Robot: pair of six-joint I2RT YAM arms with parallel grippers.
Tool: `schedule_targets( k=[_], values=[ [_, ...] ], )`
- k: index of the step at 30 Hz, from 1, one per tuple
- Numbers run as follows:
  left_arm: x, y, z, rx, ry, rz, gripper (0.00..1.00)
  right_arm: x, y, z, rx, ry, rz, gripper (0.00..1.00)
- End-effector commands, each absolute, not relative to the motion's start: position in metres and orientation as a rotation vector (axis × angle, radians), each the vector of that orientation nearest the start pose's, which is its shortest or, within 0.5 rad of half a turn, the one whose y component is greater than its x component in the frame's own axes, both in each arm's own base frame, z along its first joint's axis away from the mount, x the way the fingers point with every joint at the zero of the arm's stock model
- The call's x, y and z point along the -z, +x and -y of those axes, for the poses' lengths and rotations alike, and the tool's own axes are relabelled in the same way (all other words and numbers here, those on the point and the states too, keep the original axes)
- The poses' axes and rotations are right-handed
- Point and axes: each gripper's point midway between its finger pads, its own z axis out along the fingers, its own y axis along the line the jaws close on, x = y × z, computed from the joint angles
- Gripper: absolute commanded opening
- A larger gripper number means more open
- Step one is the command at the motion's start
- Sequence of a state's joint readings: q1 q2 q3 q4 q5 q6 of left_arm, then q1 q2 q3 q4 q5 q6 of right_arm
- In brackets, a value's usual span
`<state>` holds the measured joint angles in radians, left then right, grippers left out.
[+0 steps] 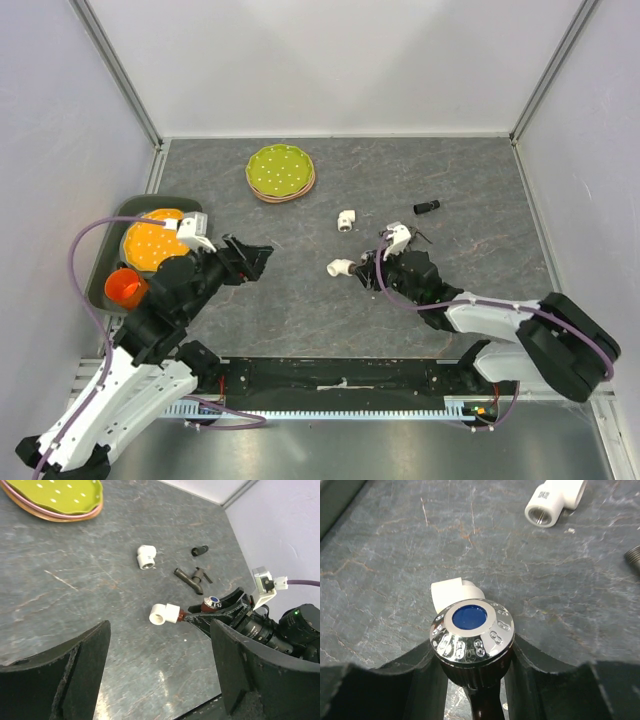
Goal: Install the water faucets
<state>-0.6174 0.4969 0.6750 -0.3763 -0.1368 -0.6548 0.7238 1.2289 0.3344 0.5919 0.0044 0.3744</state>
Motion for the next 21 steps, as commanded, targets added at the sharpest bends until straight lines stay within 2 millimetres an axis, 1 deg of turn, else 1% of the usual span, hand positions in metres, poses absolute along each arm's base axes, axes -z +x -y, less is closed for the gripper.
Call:
schedule_targets(
  k=[1,3,4,5,6,7,8,9,10,11,12,13,14,15,16,17,18,19,20,21],
  values=[
    [-0.262,0.201,0.102,0.52,-0.108,-1.836,0.86,-0.14,0.277,-0.284,-0.857,-0.33,-1.754,0.0],
    [-0.262,0.2,0.088,0.453,-0.126,-1.813,0.86,-0.139,0.278,-0.294,-0.87,-0.336,-1.754,0.01],
    [-0.264,0.201,0.076,0.397,-0.157,-1.79,0.86,-0.135,0.282,-0.302,-0.876,-0.339,-1.756,0.01],
    [-0.268,0.197,0.068,0.39,-0.175,-1.756,0.86,-0.133,0.281,-0.308,-0.883,-0.346,-1.76,0.01],
    [-0.265,0.197,0.064,0.376,-0.189,-1.746,0.86,-0.131,0.283,-0.314,-0.891,-0.347,-1.763,0.02],
    [-0.266,0.197,0.06,0.364,-0.2,-1.73,0.86,-0.125,0.288,-0.323,-0.893,-0.351,-1.776,0.03],
    [-0.27,0.193,0.055,0.37,-0.21,-1.701,0.86,-0.125,0.289,-0.331,-0.904,-0.35,-1.765,0.04],
    [-0.269,0.192,0.053,0.369,-0.213,-1.694,0.86,-0.123,0.294,-0.335,-0.892,-0.325,-1.762,0.04],
    [-0.269,0.191,0.051,0.366,-0.222,-1.684,0.86,-0.11,0.299,-0.343,-0.885,-0.322,-1.781,0.04],
    [-0.271,0.189,0.046,0.368,-0.236,-1.661,0.86,-0.113,0.301,-0.351,-0.903,-0.307,-1.751,0.04],
    [-0.267,0.189,0.046,0.362,-0.235,-1.661,0.86,-0.109,0.305,-0.355,-0.906,-0.287,-1.747,0.05],
    [-0.267,0.189,0.042,0.347,-0.236,-1.651,0.86,-0.095,0.308,-0.362,-0.924,-0.262,-1.774,0.05],
    [-0.267,0.189,0.038,0.326,-0.249,-1.645,0.86,-0.099,0.31,-0.37,-0.959,-0.249,-1.737,0.05],
    [-0.266,0.188,0.035,0.318,-0.258,-1.637,0.86,-0.096,0.311,-0.375,-0.977,-0.238,-1.734,0.06],
    [-0.267,0.188,0.032,0.312,-0.265,-1.631,0.86,-0.09,0.314,-0.383,-0.997,-0.227,-1.726,0.1],
    [-0.268,0.188,0.03,0.308,-0.277,-1.625,0.86,-0.087,0.312,-0.39,-1.01,-0.232,-1.724,0.11],
    [-0.269,0.187,0.03,0.315,-0.278,-1.618,0.86,-0.087,0.314,-0.396,-1.019,-0.232,-1.718,0.14],
    [-0.27,0.187,0.032,0.328,-0.268,-1.612,0.86,-0.078,0.314,-0.399,-1.017,-0.232,-1.736,0.22],
    [-0.27,0.187,0.03,0.32,-0.276,-1.608,0.86,-0.076,0.312,-0.402,-1.02,-0.24,-1.739,0.27],
    [-0.27,0.187,0.029,0.317,-0.276,-1.608,0.86,-0.075,0.314,-0.403,-1.016,-0.236,-1.739,0.39]
  ],
)
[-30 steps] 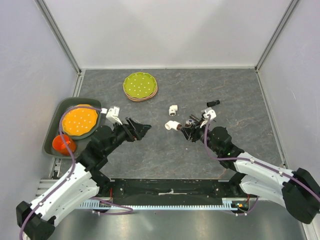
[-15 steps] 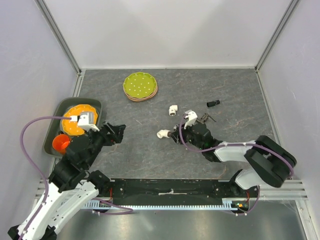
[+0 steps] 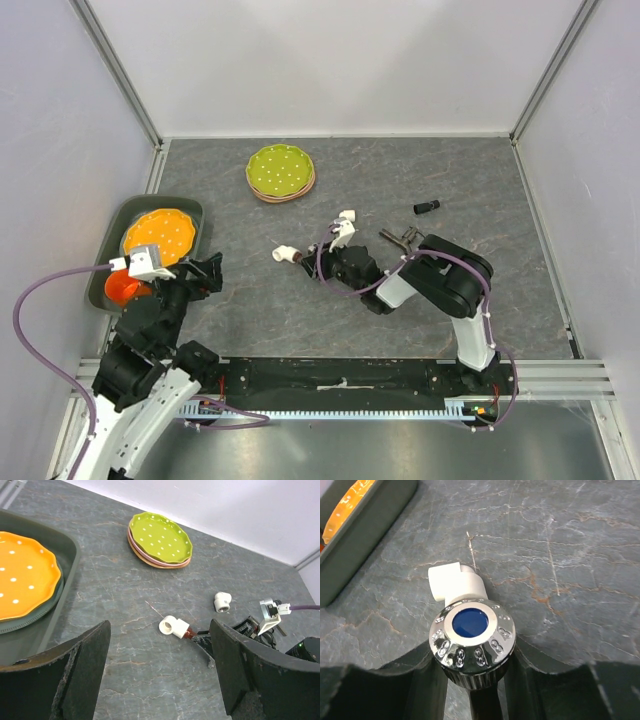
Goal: Install the water faucets
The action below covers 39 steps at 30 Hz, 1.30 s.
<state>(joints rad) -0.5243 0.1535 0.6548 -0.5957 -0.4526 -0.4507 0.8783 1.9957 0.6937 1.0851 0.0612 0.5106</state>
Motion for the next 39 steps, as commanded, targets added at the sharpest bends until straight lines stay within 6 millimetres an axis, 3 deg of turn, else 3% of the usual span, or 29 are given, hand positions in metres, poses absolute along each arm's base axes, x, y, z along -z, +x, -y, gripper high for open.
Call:
schedule_targets(
  k=[1,6,11,12,14,17,18,20,21,23,28,31,32,37,38,39],
  values=[
    [-0.271,0.187,0.029,0.32,-0.275,-1.605,0.86,-0.071,0.313,-0.402,-1.011,-0.232,-1.752,0.44],
    [-0.272,0.188,0.029,0.327,-0.284,-1.592,0.86,-0.071,0.314,-0.388,-0.935,-0.223,-1.774,0.73],
    [-0.274,0.189,0.029,0.331,-0.283,-1.583,0.86,-0.076,0.318,-0.366,-0.835,-0.224,-1.805,0.93],
    [-0.274,0.189,0.03,0.337,-0.277,-1.58,0.86,-0.086,0.321,-0.363,-0.82,-0.216,-1.8,0.98],
    [-0.275,0.189,0.029,0.336,-0.279,-1.574,0.86,-0.081,0.32,-0.353,-0.767,-0.23,-1.847,0.98],
    [-0.277,0.188,0.027,0.338,-0.284,-1.558,0.86,-0.097,0.32,-0.337,-0.724,-0.215,-1.838,0.98],
    [-0.278,0.188,0.027,0.34,-0.287,-1.552,0.86,-0.112,0.32,-0.332,-0.72,-0.201,-1.814,0.98],
    [-0.279,0.188,0.026,0.337,-0.294,-1.543,0.86,-0.112,0.325,-0.312,-0.64,-0.161,-1.849,0.98],
    [-0.278,0.188,0.026,0.337,-0.292,-1.546,0.86,-0.128,0.328,-0.305,-0.633,-0.134,-1.828,0.98],
    [-0.279,0.188,0.026,0.338,-0.294,-1.541,0.86,-0.127,0.333,-0.283,-0.548,-0.116,-1.863,0.98],
    [-0.28,0.19,0.025,0.338,-0.301,-1.54,0.87,-0.168,0.336,-0.227,-0.32,-0.042,-1.796,0.98],
    [-0.28,0.19,0.024,0.334,-0.311,-1.536,0.87,-0.189,0.33,-0.194,-0.206,-0.013,-1.728,0.98],
    [-0.281,0.191,0.023,0.335,-0.312,-1.531,0.87,-0.2,0.326,-0.175,-0.14,0.026,-1.692,0.98],
    [-0.282,0.192,0.02,0.329,-0.33,-1.526,0.88,-0.221,0.307,-0.119,0.056,0.13,-1.669,0.98],
    [-0.282,0.192,0.019,0.324,-0.334,-1.524,0.89,-0.238,0.301,-0.105,0.076,0.191,-1.636,0.98],
    [-0.282,0.192,0.017,0.316,-0.342,-1.521,0.89,-0.237,0.294,-0.094,0.12,0.199,-1.652,0.98]
  ],
)
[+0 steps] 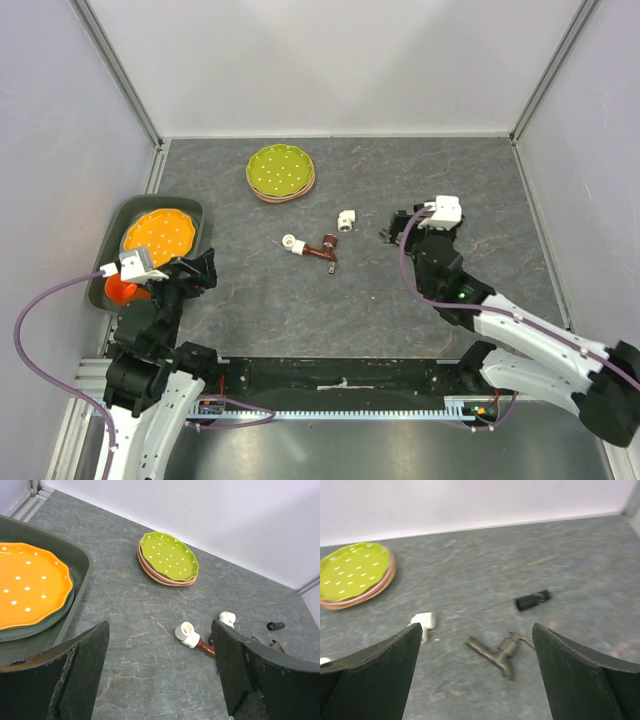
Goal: Install the water faucets
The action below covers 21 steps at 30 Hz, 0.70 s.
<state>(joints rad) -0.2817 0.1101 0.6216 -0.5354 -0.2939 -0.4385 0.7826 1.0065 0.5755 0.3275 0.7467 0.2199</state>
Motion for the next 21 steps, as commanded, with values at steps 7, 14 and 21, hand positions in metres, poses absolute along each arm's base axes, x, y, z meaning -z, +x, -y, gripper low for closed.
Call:
schedule_targets(
  k=[7,14,21],
  values=[
    [-0.287,0.191,0.011,0.308,-0.391,-1.496,0.92,-0.285,0.256,-0.052,0.003,0.373,-1.548,0.98],
    [-0.298,0.186,0.005,0.319,-0.437,-1.455,0.96,-0.336,0.213,-0.005,-0.052,0.426,-1.432,0.98],
    [-0.297,0.186,-0.005,0.274,-0.473,-1.448,0.96,-0.347,0.196,0.016,0.016,0.36,-1.406,0.98]
  ],
)
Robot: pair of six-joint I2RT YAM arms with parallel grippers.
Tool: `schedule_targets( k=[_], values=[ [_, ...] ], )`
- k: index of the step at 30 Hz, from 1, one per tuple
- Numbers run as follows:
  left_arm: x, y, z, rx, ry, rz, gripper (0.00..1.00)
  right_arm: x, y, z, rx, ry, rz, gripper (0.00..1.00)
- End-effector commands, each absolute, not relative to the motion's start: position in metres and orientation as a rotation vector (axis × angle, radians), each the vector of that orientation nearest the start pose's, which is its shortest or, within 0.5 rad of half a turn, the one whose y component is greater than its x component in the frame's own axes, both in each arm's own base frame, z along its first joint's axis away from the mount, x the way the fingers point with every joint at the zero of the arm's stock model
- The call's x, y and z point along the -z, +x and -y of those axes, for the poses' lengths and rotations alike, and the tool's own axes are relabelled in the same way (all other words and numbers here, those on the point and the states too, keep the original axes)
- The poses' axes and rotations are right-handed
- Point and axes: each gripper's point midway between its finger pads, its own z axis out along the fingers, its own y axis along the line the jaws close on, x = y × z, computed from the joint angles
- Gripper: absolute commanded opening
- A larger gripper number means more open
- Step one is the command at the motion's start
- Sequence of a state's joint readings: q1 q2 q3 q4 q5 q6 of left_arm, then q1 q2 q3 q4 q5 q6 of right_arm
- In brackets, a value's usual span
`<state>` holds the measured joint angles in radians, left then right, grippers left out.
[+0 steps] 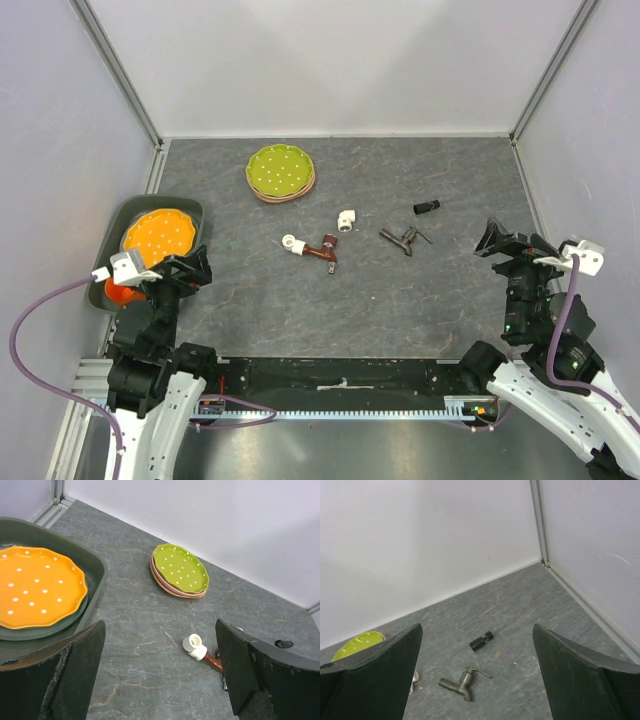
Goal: Install the water faucets
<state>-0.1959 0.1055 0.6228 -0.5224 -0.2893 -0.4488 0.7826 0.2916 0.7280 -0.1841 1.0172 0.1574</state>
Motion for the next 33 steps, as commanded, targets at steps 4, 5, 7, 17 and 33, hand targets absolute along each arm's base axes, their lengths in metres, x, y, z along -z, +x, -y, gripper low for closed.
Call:
schedule_targets(
  k=[4,5,7,17,33],
  values=[
    [-0.295,0.188,-0.007,0.258,-0.485,-1.455,0.96,-0.324,0.2,0.012,0.045,0.332,-1.436,0.98],
    [-0.294,0.189,-0.007,0.254,-0.484,-1.462,0.96,-0.323,0.201,0.01,0.037,0.317,-1.433,0.98],
    [-0.293,0.19,-0.008,0.25,-0.489,-1.463,0.96,-0.321,0.201,0.008,0.031,0.304,-1.432,0.98],
    [-0.29,0.195,-0.015,0.229,-0.525,-1.469,0.95,-0.319,0.199,0.007,-0.014,0.3,-1.366,0.98],
    [-0.289,0.205,-0.008,0.267,-0.511,-1.494,0.94,-0.315,0.204,0.004,0.009,0.273,-1.363,0.98]
  ],
)
